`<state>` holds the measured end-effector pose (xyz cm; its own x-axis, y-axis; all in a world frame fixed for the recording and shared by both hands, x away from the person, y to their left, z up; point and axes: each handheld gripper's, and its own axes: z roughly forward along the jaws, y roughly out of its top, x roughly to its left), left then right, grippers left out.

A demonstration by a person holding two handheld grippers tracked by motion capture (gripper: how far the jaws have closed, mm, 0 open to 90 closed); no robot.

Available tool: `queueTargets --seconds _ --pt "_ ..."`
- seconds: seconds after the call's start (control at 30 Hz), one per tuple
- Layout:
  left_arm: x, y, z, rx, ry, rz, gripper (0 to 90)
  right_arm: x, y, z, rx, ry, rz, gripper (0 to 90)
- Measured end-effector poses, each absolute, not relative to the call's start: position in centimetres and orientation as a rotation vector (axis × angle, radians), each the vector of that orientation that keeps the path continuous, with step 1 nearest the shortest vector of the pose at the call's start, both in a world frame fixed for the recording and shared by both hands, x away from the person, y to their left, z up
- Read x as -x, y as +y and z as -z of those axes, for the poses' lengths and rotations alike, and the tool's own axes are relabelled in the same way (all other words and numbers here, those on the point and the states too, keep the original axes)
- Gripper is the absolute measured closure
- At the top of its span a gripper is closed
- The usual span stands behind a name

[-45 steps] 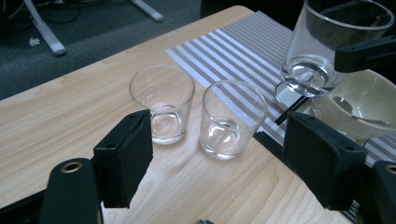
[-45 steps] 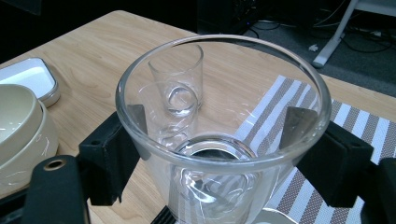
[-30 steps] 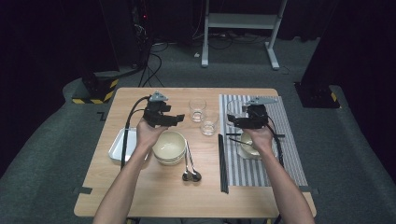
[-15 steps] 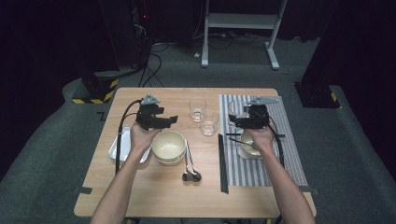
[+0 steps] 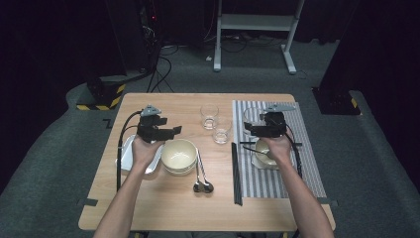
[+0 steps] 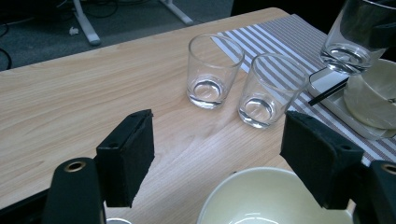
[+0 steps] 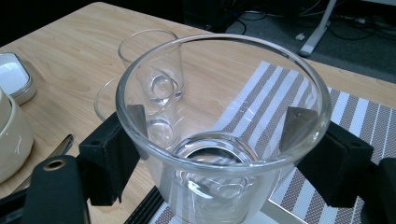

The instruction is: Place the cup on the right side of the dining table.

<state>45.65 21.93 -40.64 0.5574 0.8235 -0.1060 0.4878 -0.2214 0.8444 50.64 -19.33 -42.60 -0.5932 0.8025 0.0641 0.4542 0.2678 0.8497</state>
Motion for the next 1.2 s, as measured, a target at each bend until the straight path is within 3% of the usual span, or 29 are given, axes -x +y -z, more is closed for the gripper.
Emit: queueTargets --seconds 1.2 --pt "-41.0 26.5 43.8 -1.786 1.186 -0.537 27.8 -51.9 -19.3 43.2 -1.189 2.161 -1.186 20.0"
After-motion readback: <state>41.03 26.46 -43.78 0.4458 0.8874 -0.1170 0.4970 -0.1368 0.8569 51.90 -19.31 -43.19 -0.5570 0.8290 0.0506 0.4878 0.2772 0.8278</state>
